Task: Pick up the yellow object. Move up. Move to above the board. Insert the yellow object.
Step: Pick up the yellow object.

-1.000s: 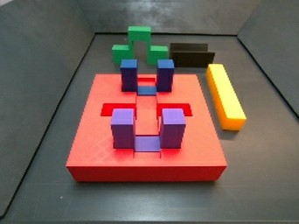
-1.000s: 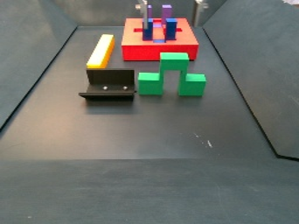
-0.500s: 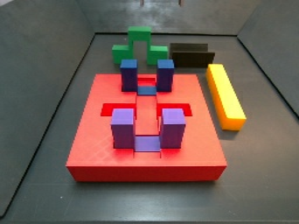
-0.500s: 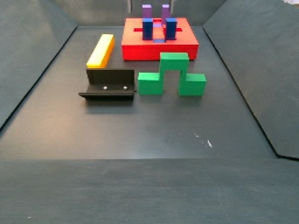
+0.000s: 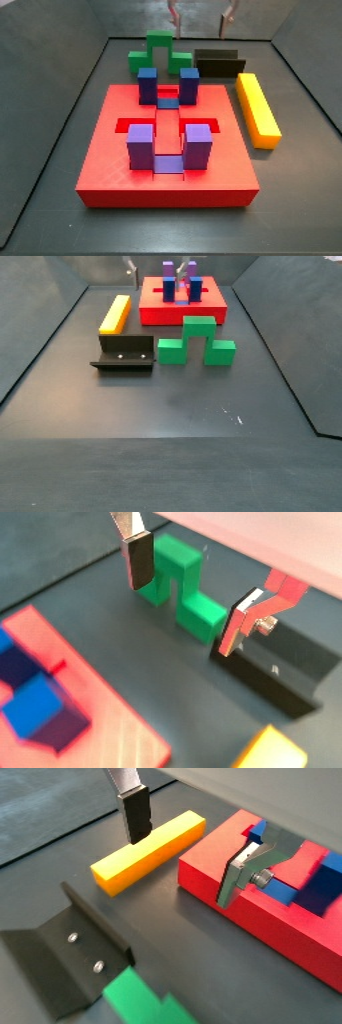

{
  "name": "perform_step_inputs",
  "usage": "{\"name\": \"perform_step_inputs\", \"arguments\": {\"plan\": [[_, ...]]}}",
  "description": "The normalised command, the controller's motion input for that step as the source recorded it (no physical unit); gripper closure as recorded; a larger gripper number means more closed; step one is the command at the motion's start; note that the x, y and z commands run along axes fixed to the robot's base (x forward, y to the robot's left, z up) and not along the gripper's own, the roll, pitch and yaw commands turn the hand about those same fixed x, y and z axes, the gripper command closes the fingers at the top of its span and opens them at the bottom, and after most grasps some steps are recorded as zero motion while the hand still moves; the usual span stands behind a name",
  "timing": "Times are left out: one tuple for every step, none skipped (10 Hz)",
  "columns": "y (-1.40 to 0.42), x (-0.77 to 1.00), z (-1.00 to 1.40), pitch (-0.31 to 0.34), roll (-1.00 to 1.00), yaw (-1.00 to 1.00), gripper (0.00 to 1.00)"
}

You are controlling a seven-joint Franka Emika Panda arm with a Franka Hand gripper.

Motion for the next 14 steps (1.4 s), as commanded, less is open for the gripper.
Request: {"name": "perform_step_inputs", "arguments": {"plan": [[-0.41, 1.00, -0.45, 0.000, -0.02, 0.00, 0.00], [-0.40, 1.00, -0.47, 0.000, -0.01, 0.00, 0.00], [-0.36, 1.00, -0.54, 0.010, 0.00, 0.00, 0.00], [-0.28, 1.00, -0.67, 0.090, 0.03, 0.00, 0.00], [-0.12, 1.00, -0.61, 0.164, 0.26, 0.00, 0.00], [-0.03, 0.99, -0.31, 0.189, 0.40, 0.00, 0.00], [-0.01, 0.88, -0.13, 0.219, 0.46, 0.00, 0.00], [-0.27, 0.66, 0.00, 0.274, 0.44, 0.00, 0.00], [-0.06, 0.01, 0.00, 0.021, 0.06, 0.00, 0.00], [0.00, 0.00, -0.07, 0.000, 0.00, 0.00, 0.00], [-0.44, 0.53, -0.44, -0.059, 0.00, 0.00, 0.00], [-0.53, 0.80, -0.47, -0.056, 0.00, 0.00, 0.00], [-0.53, 0.73, -0.39, -0.089, 0.00, 0.00, 0.00], [-0.48, 0.67, -0.29, -0.079, 0.00, 0.00, 0.00]]}}
